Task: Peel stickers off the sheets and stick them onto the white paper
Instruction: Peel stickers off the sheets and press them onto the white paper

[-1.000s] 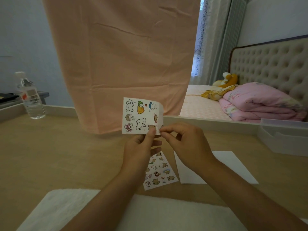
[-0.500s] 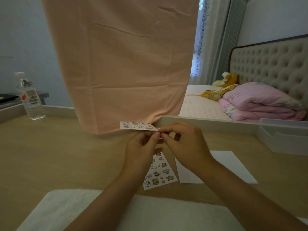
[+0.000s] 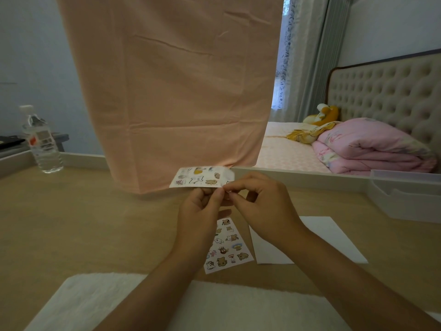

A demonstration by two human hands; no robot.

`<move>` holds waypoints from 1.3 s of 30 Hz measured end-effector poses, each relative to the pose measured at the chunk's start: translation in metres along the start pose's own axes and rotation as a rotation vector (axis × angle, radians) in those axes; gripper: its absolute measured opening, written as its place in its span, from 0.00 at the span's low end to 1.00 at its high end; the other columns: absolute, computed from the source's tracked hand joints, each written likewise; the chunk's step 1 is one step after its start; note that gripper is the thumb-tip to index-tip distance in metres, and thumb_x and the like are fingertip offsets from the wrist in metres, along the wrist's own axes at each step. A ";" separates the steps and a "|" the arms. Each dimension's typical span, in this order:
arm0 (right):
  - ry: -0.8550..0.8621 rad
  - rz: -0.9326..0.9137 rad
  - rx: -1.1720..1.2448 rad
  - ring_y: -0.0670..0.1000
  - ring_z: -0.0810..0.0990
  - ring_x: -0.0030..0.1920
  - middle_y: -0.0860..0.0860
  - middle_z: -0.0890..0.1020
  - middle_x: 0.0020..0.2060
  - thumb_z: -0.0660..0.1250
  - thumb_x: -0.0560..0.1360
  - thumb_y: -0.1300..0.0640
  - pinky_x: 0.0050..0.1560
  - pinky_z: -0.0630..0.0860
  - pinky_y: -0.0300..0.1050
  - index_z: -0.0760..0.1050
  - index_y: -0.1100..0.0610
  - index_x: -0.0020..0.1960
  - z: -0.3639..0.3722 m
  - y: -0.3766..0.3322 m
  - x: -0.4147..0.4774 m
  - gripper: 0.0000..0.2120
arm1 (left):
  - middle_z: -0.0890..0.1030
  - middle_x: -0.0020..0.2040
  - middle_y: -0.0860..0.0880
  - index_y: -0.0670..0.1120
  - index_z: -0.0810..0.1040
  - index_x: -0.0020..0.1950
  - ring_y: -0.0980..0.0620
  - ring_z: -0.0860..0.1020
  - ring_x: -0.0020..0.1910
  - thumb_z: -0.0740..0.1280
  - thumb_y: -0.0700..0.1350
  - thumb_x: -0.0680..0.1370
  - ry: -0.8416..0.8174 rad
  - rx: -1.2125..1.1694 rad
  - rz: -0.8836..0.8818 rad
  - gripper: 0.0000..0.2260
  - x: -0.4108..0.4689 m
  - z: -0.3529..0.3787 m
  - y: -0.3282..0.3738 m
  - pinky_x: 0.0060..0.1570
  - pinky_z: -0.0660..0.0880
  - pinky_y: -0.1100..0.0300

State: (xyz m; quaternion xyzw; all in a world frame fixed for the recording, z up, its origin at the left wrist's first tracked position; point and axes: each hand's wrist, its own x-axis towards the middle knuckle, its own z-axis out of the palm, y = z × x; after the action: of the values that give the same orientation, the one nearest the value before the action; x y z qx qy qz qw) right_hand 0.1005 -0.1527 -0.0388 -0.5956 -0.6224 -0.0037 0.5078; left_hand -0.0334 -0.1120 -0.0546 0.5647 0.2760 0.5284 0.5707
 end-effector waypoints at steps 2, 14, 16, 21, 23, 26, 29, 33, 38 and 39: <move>-0.004 0.001 0.000 0.37 0.78 0.39 0.38 0.82 0.44 0.75 0.74 0.57 0.38 0.72 0.32 0.86 0.47 0.51 0.001 -0.001 -0.001 0.08 | 0.86 0.44 0.47 0.43 0.82 0.51 0.50 0.85 0.46 0.65 0.42 0.82 0.027 0.022 0.005 0.07 0.001 0.000 0.000 0.42 0.81 0.63; 0.073 -0.091 -0.202 0.36 0.75 0.37 0.41 0.80 0.43 0.74 0.76 0.52 0.35 0.67 0.32 0.85 0.47 0.54 -0.002 -0.007 -0.002 0.07 | 0.86 0.42 0.49 0.43 0.83 0.50 0.51 0.85 0.42 0.69 0.40 0.80 0.057 0.120 0.101 0.04 0.005 -0.003 -0.001 0.43 0.81 0.61; 0.062 -0.080 -0.153 0.36 0.75 0.38 0.40 0.79 0.41 0.74 0.75 0.52 0.35 0.68 0.31 0.86 0.48 0.54 -0.003 -0.007 -0.002 0.08 | 0.86 0.43 0.49 0.43 0.83 0.50 0.51 0.85 0.43 0.69 0.39 0.79 0.060 0.132 0.122 0.04 0.005 -0.004 -0.001 0.43 0.82 0.62; 0.050 -0.034 -0.074 0.40 0.76 0.38 0.40 0.79 0.40 0.75 0.75 0.53 0.37 0.75 0.39 0.87 0.50 0.52 -0.002 -0.005 -0.001 0.07 | 0.86 0.40 0.51 0.45 0.84 0.48 0.53 0.85 0.41 0.68 0.39 0.80 0.056 0.148 0.140 0.05 0.003 -0.002 0.001 0.39 0.81 0.63; 0.038 -0.007 -0.049 0.41 0.76 0.38 0.40 0.80 0.40 0.75 0.74 0.53 0.38 0.76 0.40 0.87 0.49 0.51 -0.003 -0.005 0.000 0.06 | 0.85 0.40 0.50 0.45 0.83 0.48 0.54 0.84 0.40 0.67 0.39 0.80 0.034 0.181 0.139 0.05 0.005 -0.003 0.000 0.36 0.81 0.62; 0.001 0.040 -0.001 0.42 0.77 0.37 0.41 0.82 0.39 0.75 0.74 0.53 0.38 0.73 0.37 0.87 0.47 0.49 -0.005 -0.004 0.002 0.05 | 0.83 0.40 0.52 0.47 0.81 0.47 0.57 0.82 0.40 0.65 0.40 0.81 -0.035 0.284 0.188 0.06 0.007 -0.007 -0.001 0.37 0.80 0.62; -0.055 0.091 0.079 0.42 0.75 0.32 0.42 0.84 0.36 0.75 0.74 0.54 0.38 0.73 0.39 0.87 0.47 0.47 -0.010 -0.006 0.004 0.04 | 0.82 0.41 0.57 0.50 0.78 0.46 0.58 0.81 0.42 0.64 0.40 0.82 -0.104 0.405 0.261 0.08 0.009 -0.012 0.001 0.39 0.81 0.59; -0.111 0.158 0.177 0.39 0.73 0.30 0.37 0.82 0.31 0.74 0.75 0.55 0.37 0.71 0.38 0.87 0.48 0.45 -0.015 -0.007 0.006 0.04 | 0.82 0.43 0.58 0.55 0.77 0.45 0.56 0.80 0.44 0.65 0.42 0.82 -0.151 0.541 0.358 0.09 0.012 -0.016 0.002 0.43 0.81 0.49; -0.080 0.066 0.084 0.41 0.74 0.32 0.39 0.82 0.36 0.73 0.76 0.54 0.37 0.72 0.35 0.86 0.48 0.44 -0.014 -0.008 0.004 0.04 | 0.83 0.43 0.53 0.49 0.80 0.46 0.52 0.82 0.44 0.65 0.41 0.82 -0.113 0.371 0.253 0.07 0.008 -0.011 0.002 0.40 0.81 0.59; -0.063 0.046 0.069 0.42 0.75 0.33 0.40 0.82 0.37 0.73 0.76 0.54 0.37 0.71 0.34 0.86 0.48 0.44 -0.013 -0.008 0.004 0.04 | 0.84 0.43 0.51 0.47 0.81 0.46 0.51 0.83 0.45 0.66 0.41 0.81 -0.086 0.283 0.198 0.06 0.007 -0.009 0.003 0.40 0.80 0.62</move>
State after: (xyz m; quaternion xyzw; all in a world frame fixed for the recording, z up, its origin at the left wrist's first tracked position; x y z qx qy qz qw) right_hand 0.1038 -0.1605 -0.0249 -0.5918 -0.6240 0.0481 0.5081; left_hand -0.0402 -0.1031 -0.0522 0.6858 0.2659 0.5134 0.4420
